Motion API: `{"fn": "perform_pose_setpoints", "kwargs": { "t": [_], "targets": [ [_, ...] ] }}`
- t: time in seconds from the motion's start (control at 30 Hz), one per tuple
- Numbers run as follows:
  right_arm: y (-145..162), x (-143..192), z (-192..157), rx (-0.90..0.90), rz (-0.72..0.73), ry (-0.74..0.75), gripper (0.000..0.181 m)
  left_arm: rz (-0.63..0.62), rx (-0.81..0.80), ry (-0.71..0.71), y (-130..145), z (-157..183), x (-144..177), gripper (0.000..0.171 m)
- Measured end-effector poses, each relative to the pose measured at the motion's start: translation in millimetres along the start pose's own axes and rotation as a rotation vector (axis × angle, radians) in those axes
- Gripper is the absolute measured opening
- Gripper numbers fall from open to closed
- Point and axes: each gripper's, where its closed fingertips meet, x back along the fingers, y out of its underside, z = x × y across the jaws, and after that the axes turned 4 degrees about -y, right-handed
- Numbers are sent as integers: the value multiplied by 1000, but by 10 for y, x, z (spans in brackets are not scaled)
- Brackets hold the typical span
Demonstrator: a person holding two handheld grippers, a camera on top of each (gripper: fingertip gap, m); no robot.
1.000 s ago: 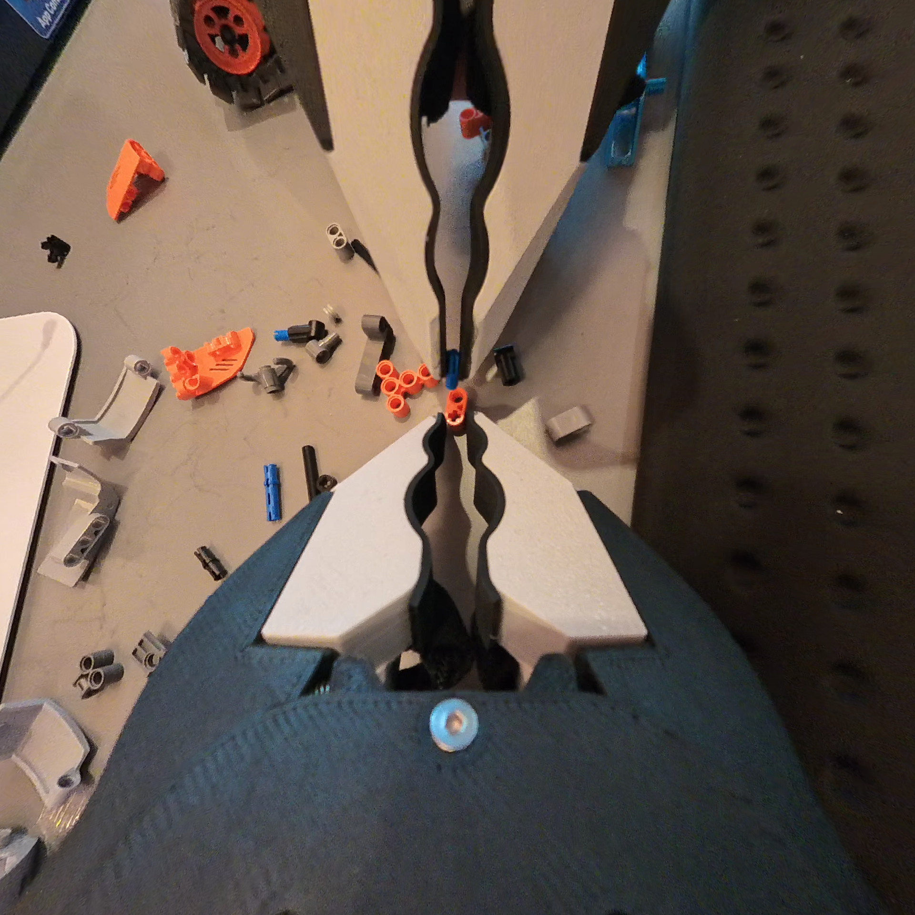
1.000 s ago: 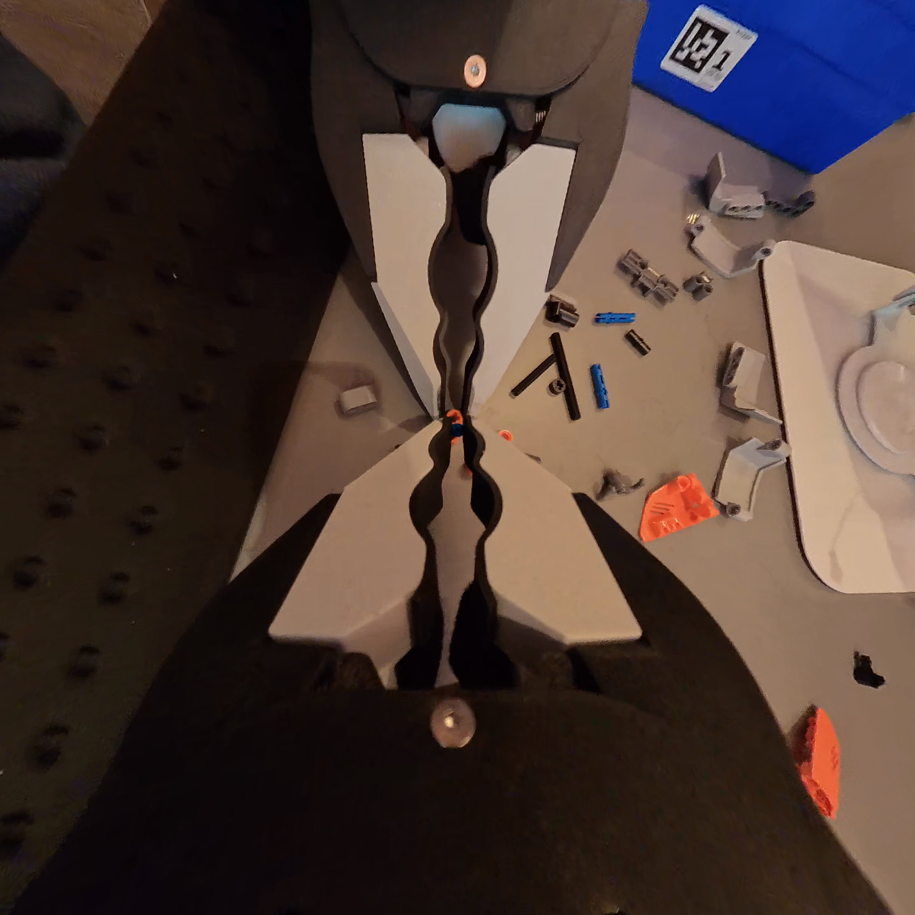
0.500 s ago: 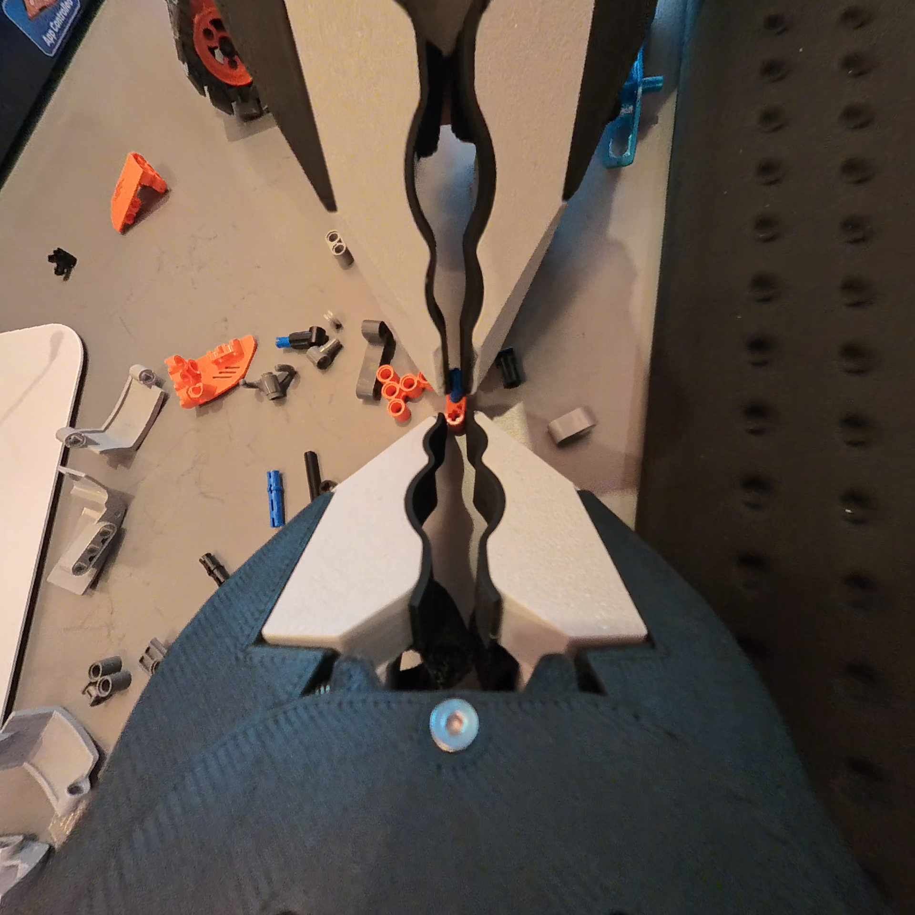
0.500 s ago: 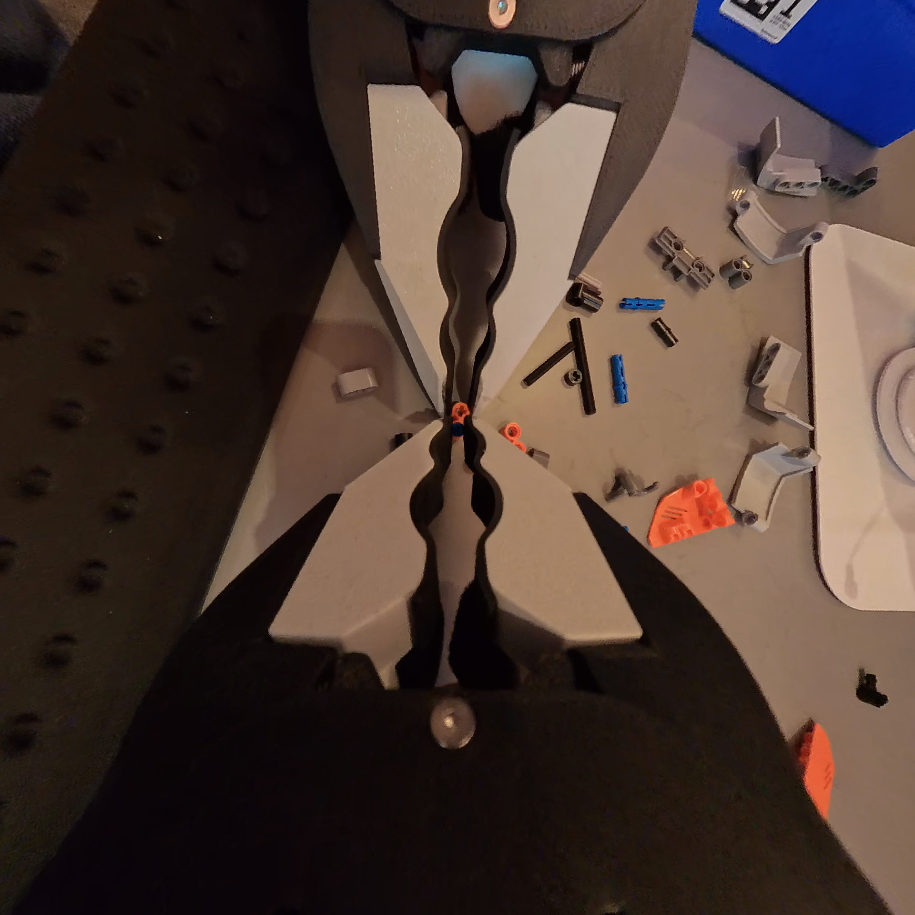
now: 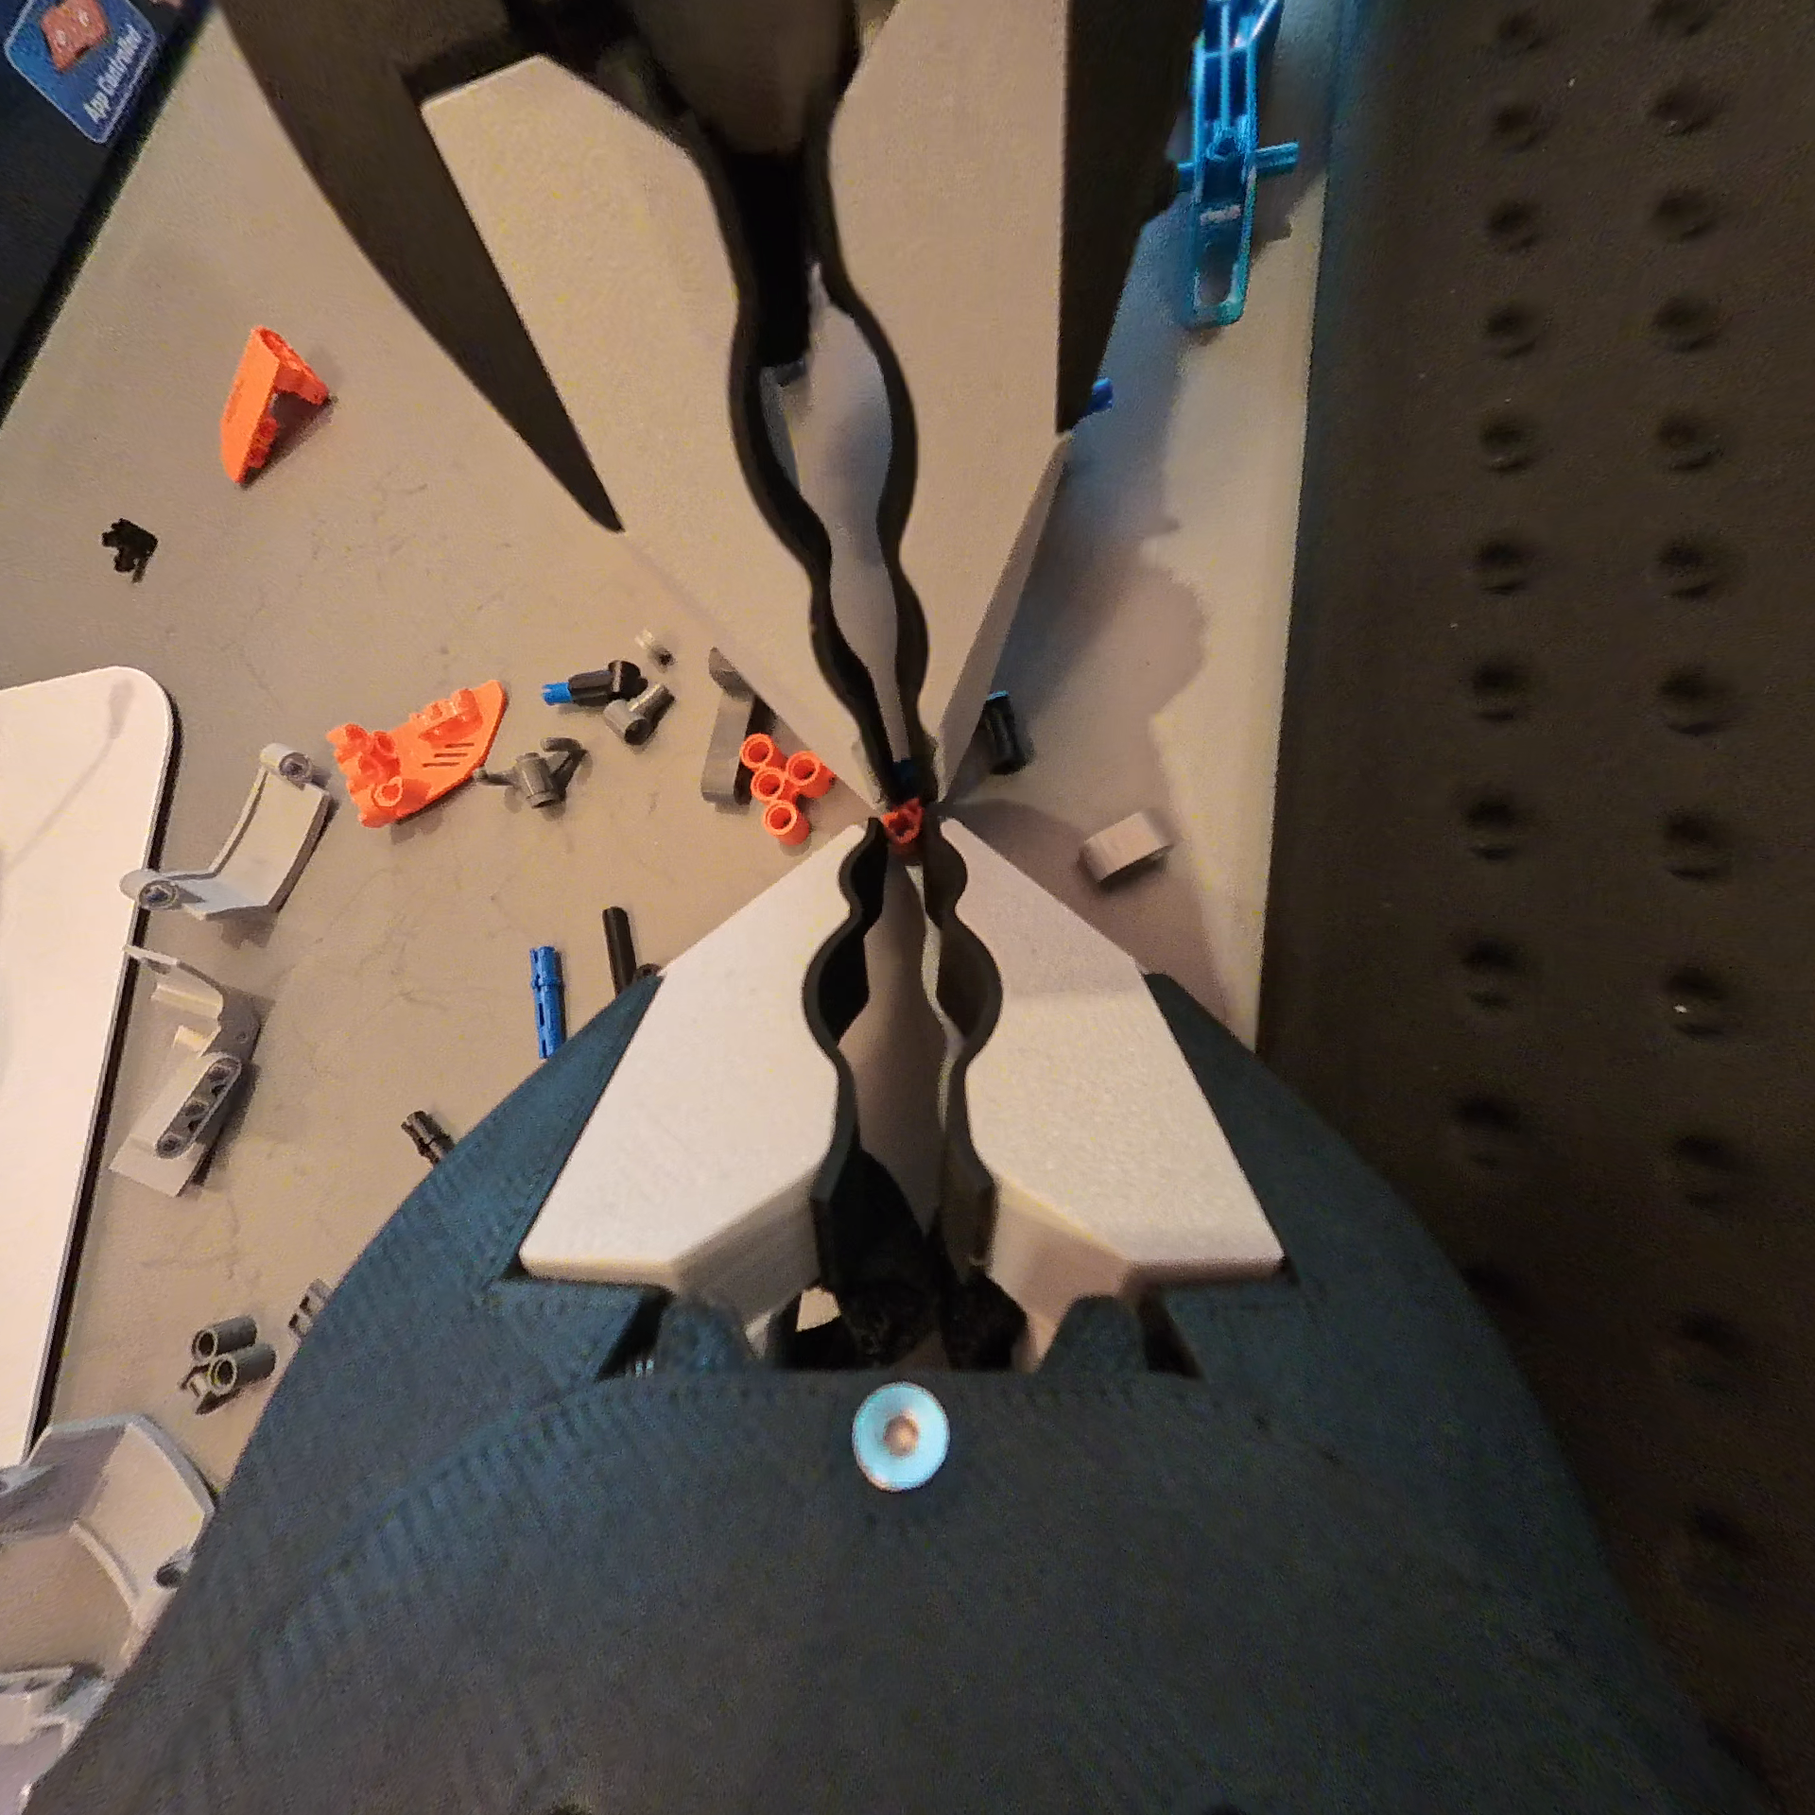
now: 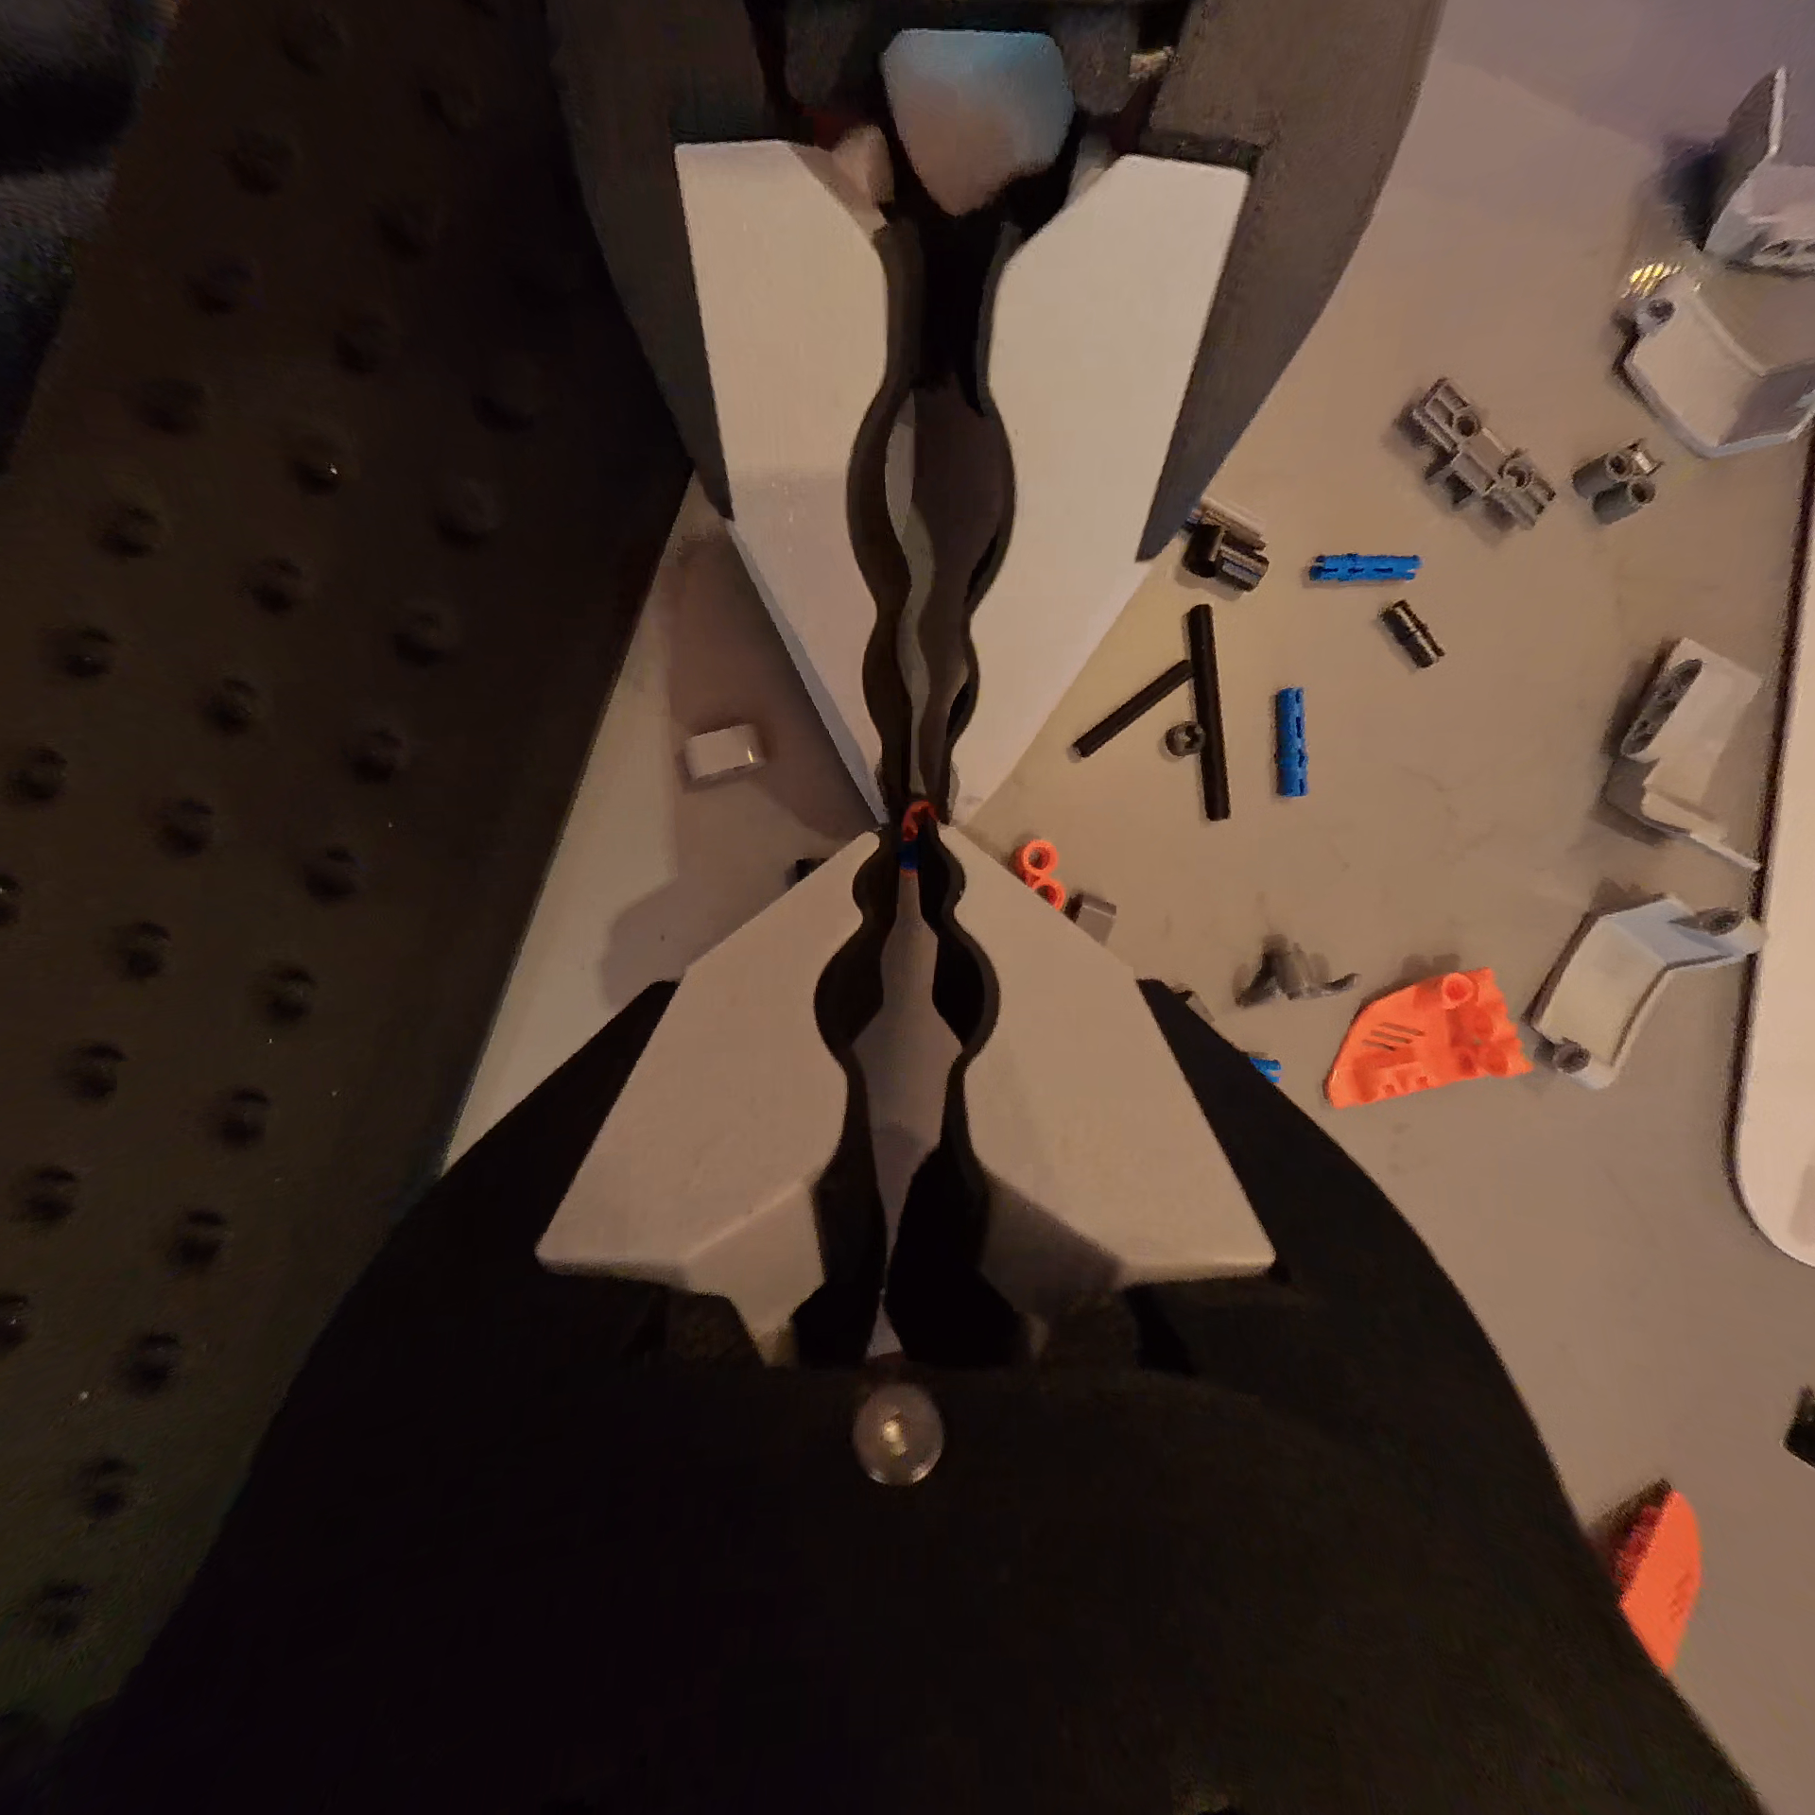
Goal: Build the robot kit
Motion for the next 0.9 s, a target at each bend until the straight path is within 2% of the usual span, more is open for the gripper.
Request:
{"fn": "perform_pose_setpoints", "kwargs": {
  "t": [0.13,0.9],
  "targets": [
    [2,0,5,-25,-7,-48,2,2,2,4,3,-2,-1,6],
    [29,24,16,-90,49,-36,2,7,3,3,-10,-4,-12,6]
  ]
}}
